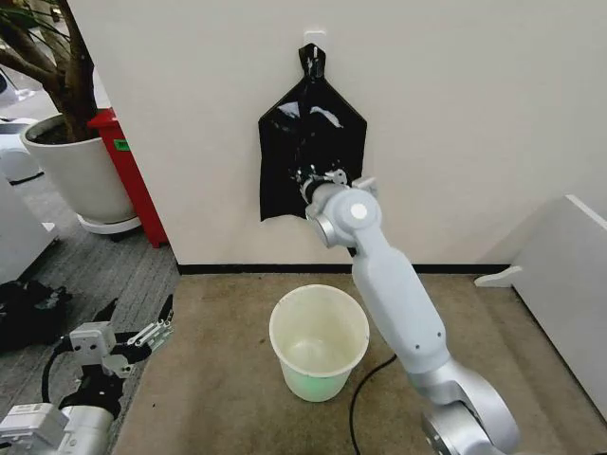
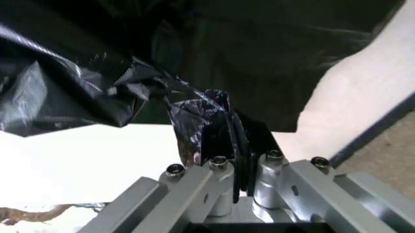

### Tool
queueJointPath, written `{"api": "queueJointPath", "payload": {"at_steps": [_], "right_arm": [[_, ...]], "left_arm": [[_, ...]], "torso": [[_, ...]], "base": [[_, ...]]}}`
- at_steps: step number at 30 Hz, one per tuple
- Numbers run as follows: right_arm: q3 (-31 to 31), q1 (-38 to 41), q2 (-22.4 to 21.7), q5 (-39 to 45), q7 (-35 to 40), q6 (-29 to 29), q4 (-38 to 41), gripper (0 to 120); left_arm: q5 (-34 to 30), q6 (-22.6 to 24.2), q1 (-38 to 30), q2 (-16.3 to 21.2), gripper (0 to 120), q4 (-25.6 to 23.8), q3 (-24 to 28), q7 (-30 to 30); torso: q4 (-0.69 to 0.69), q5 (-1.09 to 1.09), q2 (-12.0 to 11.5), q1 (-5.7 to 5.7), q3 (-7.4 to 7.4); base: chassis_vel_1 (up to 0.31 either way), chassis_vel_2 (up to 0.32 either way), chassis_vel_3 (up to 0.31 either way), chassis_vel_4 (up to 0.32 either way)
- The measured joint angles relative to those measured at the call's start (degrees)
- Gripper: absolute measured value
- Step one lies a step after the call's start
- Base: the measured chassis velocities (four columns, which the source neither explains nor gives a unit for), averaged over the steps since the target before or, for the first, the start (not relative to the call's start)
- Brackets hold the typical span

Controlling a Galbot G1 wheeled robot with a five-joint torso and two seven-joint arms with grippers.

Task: Place the garbage bag over the trash bin.

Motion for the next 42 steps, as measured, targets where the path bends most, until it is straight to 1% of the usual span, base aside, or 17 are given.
{"api": "queueJointPath", "payload": {"at_steps": [4, 12, 15, 20, 23, 24, 32, 38, 42], "right_arm": [[-0.1, -2.8, -1.8, 0.1, 0.0, -0.4, 1.6, 0], [-0.1, -5.6, -3.7, 0.1, -0.4, -0.8, 3.1, 0], [-0.1, -8.0, -5.5, -0.1, -1.1, -1.5, 4.3, 0], [0.1, -10.9, -7.2, -0.5, -2.1, -2.2, 5.5, 0], [0.1, -10.9, -7.2, -0.5, -2.1, -2.2, 5.5, 0], [0.4, -13.2, -7.9, -1.4, -3.1, -2.8, 6.3, 0], [1.1, -16.9, -8.5, -2.1, -3.8, -3.0, 7.9, 0], [1.2, -17.2, -8.6, -2.1, -3.6, -3.0, 8.5, 0], [1.0, -16.1, -8.9, -1.8, -3.4, -3.0, 10.5, 0]], "left_arm": [[0.1, -0.1, -0.1, 0.0, 100, 0.0, 0.1, 0.2], [0.1, -0.1, -0.1, 0.0, 100, 0.0, 0.1, 0.2], [0.1, -0.1, -0.1, 0.0, 100, 0.0, 0.1, 0.2], [0.1, -0.1, -0.1, 0.0, 100, 0.0, 0.1, 0.2], [0.1, -0.1, -0.1, 0.0, 100, 0.0, 0.1, 0.2], [0.2, -0.2, 0.0, 0.0, 100, 0.0, 0.1, 0.3], [0.2, -0.3, 0.2, 0.1, 100, 0.0, 0.1, 0.4], [0.2, -0.3, 0.2, 0.1, 100, 0.0, 0.1, 0.4], [0.2, -0.3, 0.4, 0.1, 100, 0.0, 0.1, 0.4]], "torso": [[0.00, 0.00, 0.0, 0.00, 0.00], [0.00, 0.00, 0.0, 0.00, 0.00], [0.00, 0.00, 0.0, 0.00, 0.00], [0.00, -0.01, 0.0, 0.00, 0.00], [0.00, -0.01, 0.0, 0.00, 0.00], [0.00, 0.00, 0.0, 0.00, 0.00], [0.00, 0.00, 0.0, 0.00, 0.00], [0.00, 0.00, 0.0, 0.00, 0.00], [0.00, -0.01, 0.0, 0.00, 0.00]], "base": [[0.000, 0.000, 0.000, 0.000], [0.000, 0.000, 0.000, 0.000], [0.000, 0.000, 0.000, 0.000], [0.000, 0.000, 0.000, 0.000], [0.000, 0.000, 0.000, 0.000], [0.000, 0.000, 0.000, 0.000], [0.000, 0.000, 0.000, 0.000], [0.000, 0.000, 0.000, 0.000], [0.000, 0.000, 0.000, 0.000]]}}
